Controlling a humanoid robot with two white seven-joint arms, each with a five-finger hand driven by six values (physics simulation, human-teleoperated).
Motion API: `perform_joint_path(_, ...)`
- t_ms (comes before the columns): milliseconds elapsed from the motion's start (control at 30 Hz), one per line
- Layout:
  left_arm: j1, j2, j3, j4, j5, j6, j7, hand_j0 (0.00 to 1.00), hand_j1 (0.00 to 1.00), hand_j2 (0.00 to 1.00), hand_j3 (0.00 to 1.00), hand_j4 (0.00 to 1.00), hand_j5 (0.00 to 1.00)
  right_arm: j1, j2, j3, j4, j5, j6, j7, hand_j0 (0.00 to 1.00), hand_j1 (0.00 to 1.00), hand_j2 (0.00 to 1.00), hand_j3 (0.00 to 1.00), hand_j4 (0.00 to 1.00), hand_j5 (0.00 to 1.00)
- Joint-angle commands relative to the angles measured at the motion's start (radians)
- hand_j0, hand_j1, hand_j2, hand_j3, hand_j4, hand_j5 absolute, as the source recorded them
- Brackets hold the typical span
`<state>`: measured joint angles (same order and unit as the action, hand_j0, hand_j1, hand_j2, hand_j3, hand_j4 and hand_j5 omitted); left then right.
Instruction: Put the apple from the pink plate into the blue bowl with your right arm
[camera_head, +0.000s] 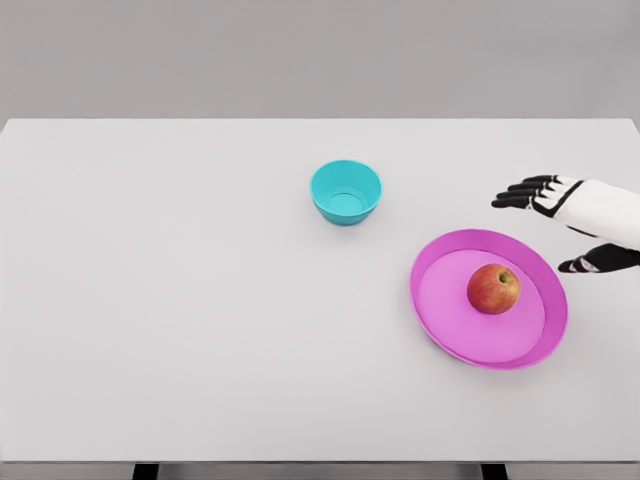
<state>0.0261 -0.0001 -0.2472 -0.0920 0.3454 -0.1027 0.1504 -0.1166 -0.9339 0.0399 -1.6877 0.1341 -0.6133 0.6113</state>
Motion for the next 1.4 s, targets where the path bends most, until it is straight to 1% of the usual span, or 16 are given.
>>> perform_joint_path(0, 0.000, 0.000, 0.000, 0.000, 0.000, 0.000, 0.000, 1.00, 1.00, 1.00, 1.00, 1.00, 1.00, 0.002, 0.006, 0.008, -0.004, 0.004, 0.002, 0.000, 1.00, 1.00, 1.00, 1.00, 1.00, 1.00)
perform_joint_path(100, 0.000, 0.000, 0.000, 0.000, 0.000, 0.000, 0.000, 1.00, 1.00, 1.00, 1.00, 1.00, 1.00, -0.006, 0.038, 0.055, -0.004, 0.027, 0.002, 0.000, 1.00, 1.00, 1.00, 1.00, 1.00, 1.00)
perform_joint_path(200, 0.000, 0.000, 0.000, 0.000, 0.000, 0.000, 0.000, 1.00, 1.00, 1.00, 1.00, 1.00, 1.00, 0.009, 0.123, -0.040, -0.003, 0.173, 0.002, 0.000, 1.00, 1.00, 1.00, 1.00, 1.00, 1.00)
perform_joint_path(267, 0.000, 0.000, 0.000, 0.000, 0.000, 0.000, 0.000, 1.00, 1.00, 1.00, 1.00, 1.00, 1.00, 0.049, 0.115, -0.020, 0.003, 0.177, 0.002, 0.000, 1.00, 1.00, 1.00, 1.00, 1.00, 1.00)
perform_joint_path(367, 0.000, 0.000, 0.000, 0.000, 0.000, 0.000, 0.000, 1.00, 1.00, 1.00, 1.00, 1.00, 1.00, 0.032, 0.084, -0.037, 0.000, 0.225, 0.002, 0.000, 1.00, 1.00, 1.00, 1.00, 1.00, 1.00)
perform_joint_path(467, 0.000, 0.000, 0.000, 0.000, 0.000, 0.000, 0.000, 1.00, 1.00, 1.00, 1.00, 1.00, 1.00, 0.055, 0.133, -0.028, 0.003, 0.187, 0.002, 0.000, 1.00, 1.00, 1.00, 1.00, 1.00, 1.00)
perform_joint_path(533, 0.000, 0.000, 0.000, 0.000, 0.000, 0.000, 0.000, 1.00, 1.00, 1.00, 1.00, 1.00, 1.00, 0.080, 0.109, -0.025, 0.008, 0.025, 0.002, 0.000, 1.00, 1.00, 1.00, 1.00, 1.00, 1.00)
perform_joint_path(600, 0.000, 0.000, 0.000, 0.000, 0.000, 0.000, 0.000, 1.00, 1.00, 1.00, 1.00, 1.00, 1.00, 0.075, 0.103, 0.011, 0.008, 0.025, 0.002, 0.000, 1.00, 1.00, 1.00, 1.00, 1.00, 1.00)
perform_joint_path(667, 0.000, 0.000, 0.000, 0.000, 0.000, 0.000, 0.000, 1.00, 1.00, 1.00, 1.00, 1.00, 1.00, 0.052, 0.099, 0.021, 0.006, 0.029, 0.056, 0.000, 1.00, 1.00, 1.00, 1.00, 1.00, 1.00)
perform_joint_path(800, 0.000, 0.000, 0.000, 0.000, 0.000, 0.000, 0.000, 1.00, 1.00, 1.00, 1.00, 1.00, 1.00, -0.024, 0.024, 0.152, 0.013, 0.033, 0.179, 0.000, 1.00, 1.00, 1.00, 1.00, 1.00, 1.00)
perform_joint_path(867, 0.000, 0.000, 0.000, 0.000, 0.000, 0.000, 0.000, 1.00, 1.00, 1.00, 1.00, 1.00, 1.00, -0.112, 0.020, 0.296, 0.011, 0.033, 0.282, 0.000, 1.00, 1.00, 1.00, 1.00, 1.00, 1.00)
perform_joint_path(900, 0.000, 0.000, 0.000, 0.000, 0.000, 0.000, 0.000, 1.00, 1.00, 1.00, 1.00, 1.00, 1.00, -0.140, -0.011, 0.345, 0.011, 0.039, 0.283, 0.000, 1.00, 1.00, 1.00, 1.00, 1.00, 1.00)
perform_joint_path(1000, 0.000, 0.000, 0.000, 0.000, 0.000, 0.000, 0.000, 1.00, 1.00, 1.00, 1.00, 1.00, 1.00, -0.173, -0.138, 0.351, 0.006, 0.041, 0.271, 0.000, 1.00, 1.00, 1.00, 1.00, 1.00, 1.00)
perform_joint_path(1100, 0.000, 0.000, 0.000, 0.000, 0.000, 0.000, 0.000, 1.00, 1.00, 1.00, 1.00, 1.00, 1.00, -0.160, -0.129, 0.353, 0.006, 0.041, 0.250, 0.000, 1.00, 1.00, 1.00, 1.00, 1.00, 1.00)
perform_joint_path(1267, 0.000, 0.000, 0.000, 0.000, 0.000, 0.000, 0.000, 1.00, 1.00, 1.00, 1.00, 1.00, 1.00, -0.166, -0.017, 0.387, 0.025, 0.082, 0.256, 0.000, 1.00, 1.00, 1.00, 1.00, 1.00, 1.00)
perform_joint_path(1367, 0.000, 0.000, 0.000, 0.000, 0.000, 0.000, 0.000, 1.00, 1.00, 1.00, 1.00, 1.00, 1.00, -0.164, -0.014, 0.385, 0.029, 0.094, 0.256, 0.000, 1.00, 1.00, 1.00, 1.00, 1.00, 1.00)
